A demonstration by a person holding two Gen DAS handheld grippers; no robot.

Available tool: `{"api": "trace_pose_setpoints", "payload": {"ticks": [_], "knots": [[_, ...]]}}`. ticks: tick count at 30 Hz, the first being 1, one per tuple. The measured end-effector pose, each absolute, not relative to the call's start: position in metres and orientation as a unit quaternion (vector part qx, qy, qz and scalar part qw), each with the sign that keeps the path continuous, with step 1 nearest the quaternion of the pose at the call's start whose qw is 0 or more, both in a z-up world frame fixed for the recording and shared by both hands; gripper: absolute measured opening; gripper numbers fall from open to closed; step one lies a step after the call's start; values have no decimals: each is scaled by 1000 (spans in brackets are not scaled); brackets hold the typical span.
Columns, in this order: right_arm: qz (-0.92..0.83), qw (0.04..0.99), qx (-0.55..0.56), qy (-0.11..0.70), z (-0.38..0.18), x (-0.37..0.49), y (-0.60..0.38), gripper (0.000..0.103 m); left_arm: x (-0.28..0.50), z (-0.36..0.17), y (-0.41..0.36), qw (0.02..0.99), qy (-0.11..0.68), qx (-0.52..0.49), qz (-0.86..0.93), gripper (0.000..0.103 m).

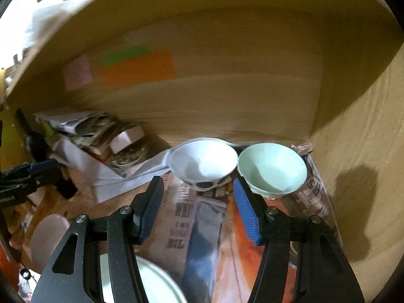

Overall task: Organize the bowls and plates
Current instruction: 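Reach to the white bowl with black dots and grasp its rim with the left gripper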

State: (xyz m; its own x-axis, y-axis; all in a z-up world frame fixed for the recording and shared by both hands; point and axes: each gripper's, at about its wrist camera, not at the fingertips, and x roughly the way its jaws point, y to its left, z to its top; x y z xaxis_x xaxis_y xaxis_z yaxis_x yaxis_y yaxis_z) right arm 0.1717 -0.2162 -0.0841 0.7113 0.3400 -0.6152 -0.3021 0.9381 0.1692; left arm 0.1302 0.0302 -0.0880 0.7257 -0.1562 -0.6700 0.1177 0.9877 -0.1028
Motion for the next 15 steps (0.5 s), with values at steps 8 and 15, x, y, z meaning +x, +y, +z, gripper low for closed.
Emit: {"api": "trace_pose_setpoints", "payload": {"ticks": [8,15], "knots": [[169,905,37,389,-129,232,-207,54,195,-117,11,910,409,-4,-66,64],[169,892,39,419,-154,262,-198,54,222,-138,6,903,425,20,-59,64]]}}
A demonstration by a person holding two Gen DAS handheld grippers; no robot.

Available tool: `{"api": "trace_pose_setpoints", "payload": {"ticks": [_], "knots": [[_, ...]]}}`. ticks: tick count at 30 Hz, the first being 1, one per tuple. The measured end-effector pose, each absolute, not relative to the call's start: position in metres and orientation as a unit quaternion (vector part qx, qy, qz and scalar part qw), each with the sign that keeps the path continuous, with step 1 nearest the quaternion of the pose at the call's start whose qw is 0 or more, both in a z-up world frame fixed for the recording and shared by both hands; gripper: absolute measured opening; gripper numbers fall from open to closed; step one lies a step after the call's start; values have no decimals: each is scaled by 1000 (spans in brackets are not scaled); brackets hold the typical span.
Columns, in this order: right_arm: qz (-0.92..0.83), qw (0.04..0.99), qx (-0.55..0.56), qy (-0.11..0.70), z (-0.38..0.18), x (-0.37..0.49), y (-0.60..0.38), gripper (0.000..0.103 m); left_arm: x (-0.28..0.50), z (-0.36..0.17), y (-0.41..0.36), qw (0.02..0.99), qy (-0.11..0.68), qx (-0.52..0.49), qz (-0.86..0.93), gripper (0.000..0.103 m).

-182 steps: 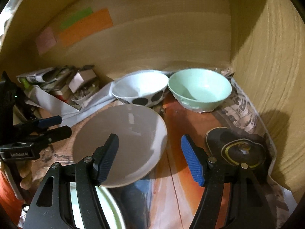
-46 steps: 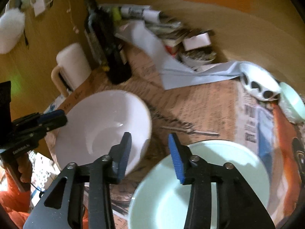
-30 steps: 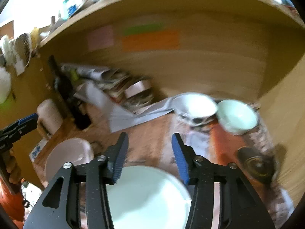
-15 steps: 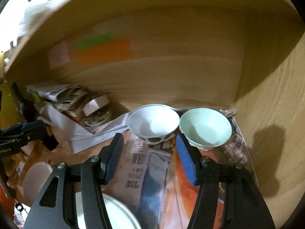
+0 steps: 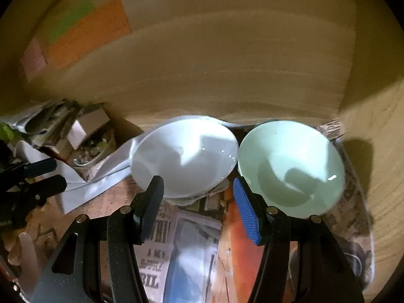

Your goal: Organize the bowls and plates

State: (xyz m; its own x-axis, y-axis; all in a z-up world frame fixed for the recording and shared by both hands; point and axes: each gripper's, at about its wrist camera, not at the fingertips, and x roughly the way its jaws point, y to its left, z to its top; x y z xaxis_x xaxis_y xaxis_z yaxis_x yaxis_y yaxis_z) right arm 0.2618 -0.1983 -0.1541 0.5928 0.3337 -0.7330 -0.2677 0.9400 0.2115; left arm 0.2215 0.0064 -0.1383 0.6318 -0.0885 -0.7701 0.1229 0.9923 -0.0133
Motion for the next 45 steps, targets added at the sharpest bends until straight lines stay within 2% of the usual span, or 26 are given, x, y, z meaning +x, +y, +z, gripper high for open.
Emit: {"api": "trace_pose_setpoints", "payload": {"ticks": [11,15,19,21,28,35,41,45], "knots": [[150,874,57,459,-187,283,-196,51,224,-152,12,892,446,17,-75,64],[144,874,41,463,-192,284,-193,42,225,-156,14,889,453,14,-74,64],[154,870,42,466,-189,281,-200,23,230,-160,17,887,457,9,-66,64],[169,865,45,471,-190,280,-204,20,233,-163,20,886,460,4,-60,64],[209,858,-31,467,-187,246,-190,19,244,-173,27,878,477,-6,-36,64],[258,841,-44,473,-182,208,-192,19,256,-187,28,860,509,-11,-29,63],[268,833,1,483,-181,204,-197,20,261,-195,22,846,531,-9,-47,49],[266,834,16,482,-181,204,-201,20,261,-199,14,836,545,-4,-70,27]]}}
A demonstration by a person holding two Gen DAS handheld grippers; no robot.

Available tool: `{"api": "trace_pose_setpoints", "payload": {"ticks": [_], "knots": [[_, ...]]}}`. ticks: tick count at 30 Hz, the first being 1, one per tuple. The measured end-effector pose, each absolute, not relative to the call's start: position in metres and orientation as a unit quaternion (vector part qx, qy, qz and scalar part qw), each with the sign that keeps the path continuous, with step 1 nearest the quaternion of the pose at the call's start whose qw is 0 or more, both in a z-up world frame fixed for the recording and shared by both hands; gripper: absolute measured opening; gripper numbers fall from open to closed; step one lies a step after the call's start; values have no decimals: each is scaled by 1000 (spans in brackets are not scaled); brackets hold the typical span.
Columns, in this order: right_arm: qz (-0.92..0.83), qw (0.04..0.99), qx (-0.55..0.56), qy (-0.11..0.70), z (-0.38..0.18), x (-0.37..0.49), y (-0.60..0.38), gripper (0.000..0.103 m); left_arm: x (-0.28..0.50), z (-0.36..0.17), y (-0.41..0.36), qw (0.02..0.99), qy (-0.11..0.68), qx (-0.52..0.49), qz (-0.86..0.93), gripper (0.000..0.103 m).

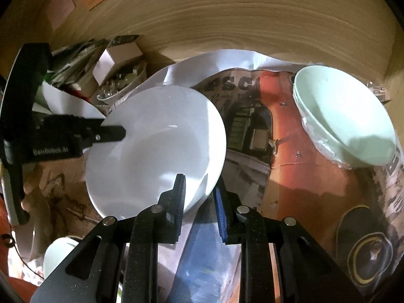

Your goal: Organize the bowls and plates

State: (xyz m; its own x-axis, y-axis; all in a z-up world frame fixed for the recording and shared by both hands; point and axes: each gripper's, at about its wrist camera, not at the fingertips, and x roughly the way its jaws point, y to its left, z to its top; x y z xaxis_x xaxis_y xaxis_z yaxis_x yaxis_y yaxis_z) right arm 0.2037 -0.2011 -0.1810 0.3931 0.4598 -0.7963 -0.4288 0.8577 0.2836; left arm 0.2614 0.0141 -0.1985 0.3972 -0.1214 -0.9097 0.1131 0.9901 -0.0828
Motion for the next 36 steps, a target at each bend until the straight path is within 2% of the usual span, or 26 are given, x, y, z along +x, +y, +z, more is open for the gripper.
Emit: {"api": "trace_pose_setpoints", "payload": {"ticks": [3,14,23,36], "knots": [[265,837,18,478,-179,202,-201,20,261,-200,9,826,556,-5,-91,9],[243,855,9,458,-170,197,-192,20,246,-186,-5,839,536,8,-93,9],[244,876,17,416,-138,172,-193,20,211,-145,-4,878,470,17,-91,9],[280,889,2,364,-103,123,-172,20,134,-97,18,917,390,-21,-81,9]]}}
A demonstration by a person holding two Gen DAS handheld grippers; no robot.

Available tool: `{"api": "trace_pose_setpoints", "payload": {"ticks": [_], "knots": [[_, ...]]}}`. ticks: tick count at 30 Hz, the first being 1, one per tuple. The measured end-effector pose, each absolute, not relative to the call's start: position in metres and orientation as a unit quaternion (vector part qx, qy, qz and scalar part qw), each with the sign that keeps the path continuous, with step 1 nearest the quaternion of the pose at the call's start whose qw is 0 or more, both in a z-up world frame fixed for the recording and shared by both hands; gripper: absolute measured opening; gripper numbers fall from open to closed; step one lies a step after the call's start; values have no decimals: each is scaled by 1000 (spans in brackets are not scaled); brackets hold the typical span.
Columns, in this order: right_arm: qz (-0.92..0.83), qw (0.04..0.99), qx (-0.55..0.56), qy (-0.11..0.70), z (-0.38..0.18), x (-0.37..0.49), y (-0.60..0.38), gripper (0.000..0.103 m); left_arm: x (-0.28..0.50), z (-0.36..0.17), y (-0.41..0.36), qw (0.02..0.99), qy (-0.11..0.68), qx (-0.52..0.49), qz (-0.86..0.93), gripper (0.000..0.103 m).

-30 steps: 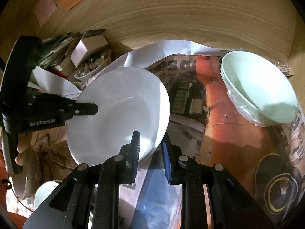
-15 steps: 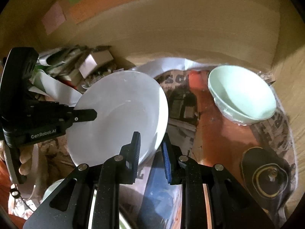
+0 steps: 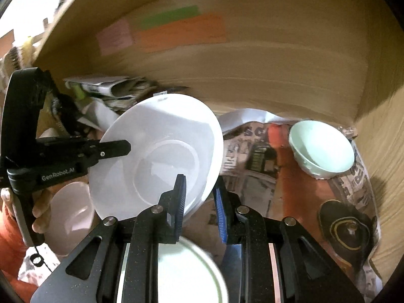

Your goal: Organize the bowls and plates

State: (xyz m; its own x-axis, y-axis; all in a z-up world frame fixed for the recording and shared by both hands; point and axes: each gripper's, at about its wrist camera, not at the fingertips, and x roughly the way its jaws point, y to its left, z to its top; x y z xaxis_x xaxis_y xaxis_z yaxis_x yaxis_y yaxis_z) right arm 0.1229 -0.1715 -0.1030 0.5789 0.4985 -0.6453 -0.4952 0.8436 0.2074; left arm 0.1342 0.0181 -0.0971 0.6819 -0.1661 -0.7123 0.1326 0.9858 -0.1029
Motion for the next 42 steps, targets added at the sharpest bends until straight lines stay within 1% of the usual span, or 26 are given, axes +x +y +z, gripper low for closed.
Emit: {"api": "trace_pose_setpoints", "payload": {"ticks": [9,23,28,36,42], "knots": [[315,885,-16,343,-96,87,-142,20,76,-87,39,930,361,-33,-51,9],[371,858,-26,355,-108,61,-90,20,13,-86,81,941,336,-51,6,9],[387,846,-29,366,-116,59,-75,20,-4,-91,95,941,333,-55,25,9],[403,830,-41,384,-128,55,-54,20,-19,-113,119,933,349,-85,36,9],[416,817,-53,396,-137,48,-42,20,-35,-124,124,931,352,-76,49,9]]}}
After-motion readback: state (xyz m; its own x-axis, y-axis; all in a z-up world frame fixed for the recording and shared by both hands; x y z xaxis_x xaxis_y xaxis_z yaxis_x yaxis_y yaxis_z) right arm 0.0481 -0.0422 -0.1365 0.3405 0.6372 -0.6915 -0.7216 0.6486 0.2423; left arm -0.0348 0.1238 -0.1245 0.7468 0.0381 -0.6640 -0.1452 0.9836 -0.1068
